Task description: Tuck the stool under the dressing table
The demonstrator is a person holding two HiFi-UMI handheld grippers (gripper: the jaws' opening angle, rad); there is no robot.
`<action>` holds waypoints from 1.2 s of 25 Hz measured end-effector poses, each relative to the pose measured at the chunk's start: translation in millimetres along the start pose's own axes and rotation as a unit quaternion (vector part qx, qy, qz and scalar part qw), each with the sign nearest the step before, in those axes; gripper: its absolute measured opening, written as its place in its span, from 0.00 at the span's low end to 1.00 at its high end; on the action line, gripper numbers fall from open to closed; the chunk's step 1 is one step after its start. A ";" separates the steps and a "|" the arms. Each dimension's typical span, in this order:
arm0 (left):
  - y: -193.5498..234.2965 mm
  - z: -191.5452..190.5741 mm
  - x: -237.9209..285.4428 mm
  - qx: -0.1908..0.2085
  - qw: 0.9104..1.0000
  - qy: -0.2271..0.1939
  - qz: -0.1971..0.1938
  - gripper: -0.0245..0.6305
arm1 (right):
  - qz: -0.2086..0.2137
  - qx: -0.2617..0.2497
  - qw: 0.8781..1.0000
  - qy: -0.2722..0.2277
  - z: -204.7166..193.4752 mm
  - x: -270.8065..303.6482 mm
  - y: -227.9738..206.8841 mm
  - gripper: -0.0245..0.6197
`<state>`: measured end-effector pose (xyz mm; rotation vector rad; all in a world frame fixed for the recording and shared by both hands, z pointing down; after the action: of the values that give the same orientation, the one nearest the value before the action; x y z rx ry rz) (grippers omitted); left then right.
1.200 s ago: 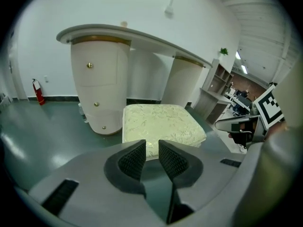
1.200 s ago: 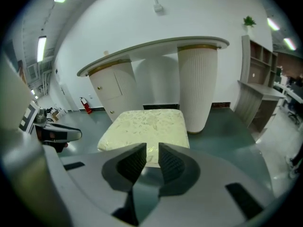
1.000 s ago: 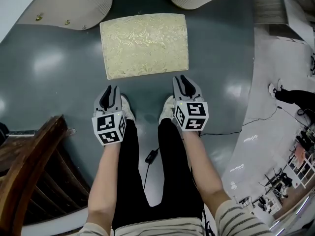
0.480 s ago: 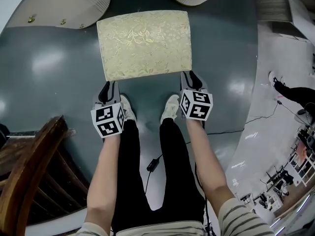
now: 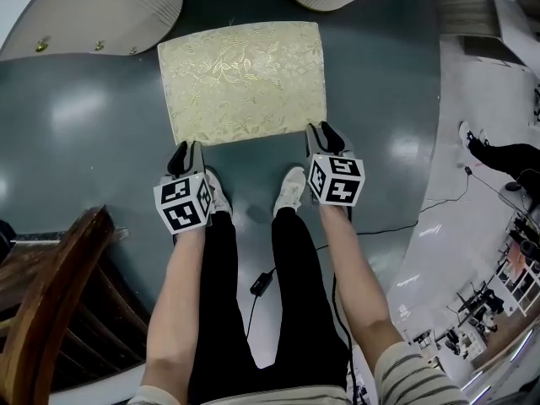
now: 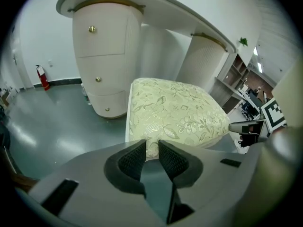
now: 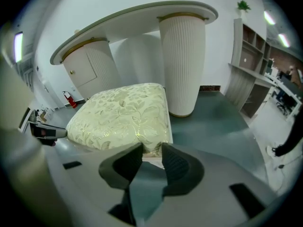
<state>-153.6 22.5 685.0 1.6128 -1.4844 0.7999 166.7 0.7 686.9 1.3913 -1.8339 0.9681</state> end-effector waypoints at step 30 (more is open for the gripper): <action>10.3 51.0 27.6 0.038 0.999 -0.017 0.024 0.15 | 0.009 -0.008 1.000 -0.004 33.6 23.4 7.2 0.23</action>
<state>-163.6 -35.6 685.0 1.6609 -1.5376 0.8690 152.3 -38.3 687.2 1.3739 -1.8594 0.9566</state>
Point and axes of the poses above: the fingertips, and each gripper's own axes: x forward along the fingers, y to its left, z out of its top, the point moved 9 cm from there along -x, backward along the fingers, and after that the axes turned 4 degrees about z, right-handed, at the moved point
